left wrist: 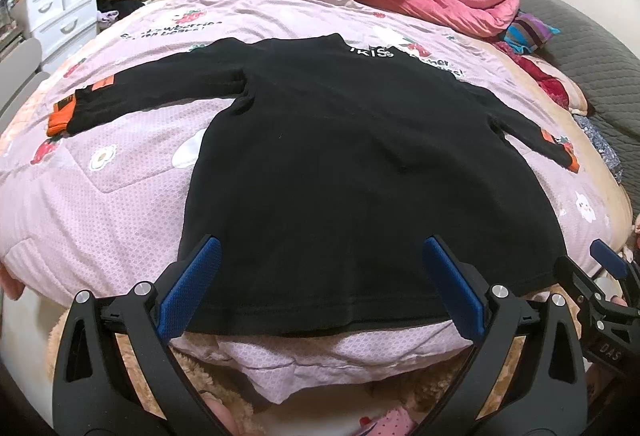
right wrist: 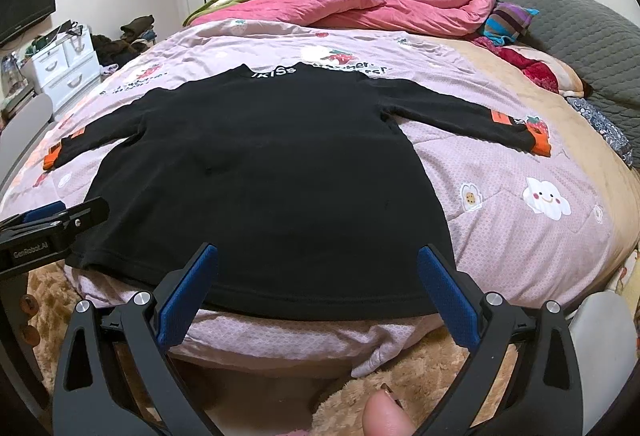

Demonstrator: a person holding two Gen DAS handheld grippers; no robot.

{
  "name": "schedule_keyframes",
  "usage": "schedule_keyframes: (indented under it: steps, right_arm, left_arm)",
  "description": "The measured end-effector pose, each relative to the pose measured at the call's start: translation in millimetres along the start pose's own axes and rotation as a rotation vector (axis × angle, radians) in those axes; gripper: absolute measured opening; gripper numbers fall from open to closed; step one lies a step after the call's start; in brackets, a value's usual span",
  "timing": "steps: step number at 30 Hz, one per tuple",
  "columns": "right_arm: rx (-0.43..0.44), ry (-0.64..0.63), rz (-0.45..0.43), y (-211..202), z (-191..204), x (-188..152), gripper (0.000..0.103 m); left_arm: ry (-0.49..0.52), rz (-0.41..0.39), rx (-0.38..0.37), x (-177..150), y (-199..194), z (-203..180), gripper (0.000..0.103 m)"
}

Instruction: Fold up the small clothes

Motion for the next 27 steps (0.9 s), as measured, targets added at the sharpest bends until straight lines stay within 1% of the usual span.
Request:
schedule_keyframes:
  steps: [27]
  right_arm:
    - [0.0, 0.005, -0.016, -5.8, 6.0, 7.4, 0.099]
  left_arm:
    - [0.009, -0.006, -0.008, 6.3, -2.6, -4.4, 0.095]
Point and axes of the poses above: each gripper's, at about its wrist camera, not at the fingertips, and y roughly the way its jaws point, z to its left, x to its top, the point moved 7 cm from there along y, roughly the way its jaws point, and after that the axes turned 4 degrees about -y, right-handed, at the moved point
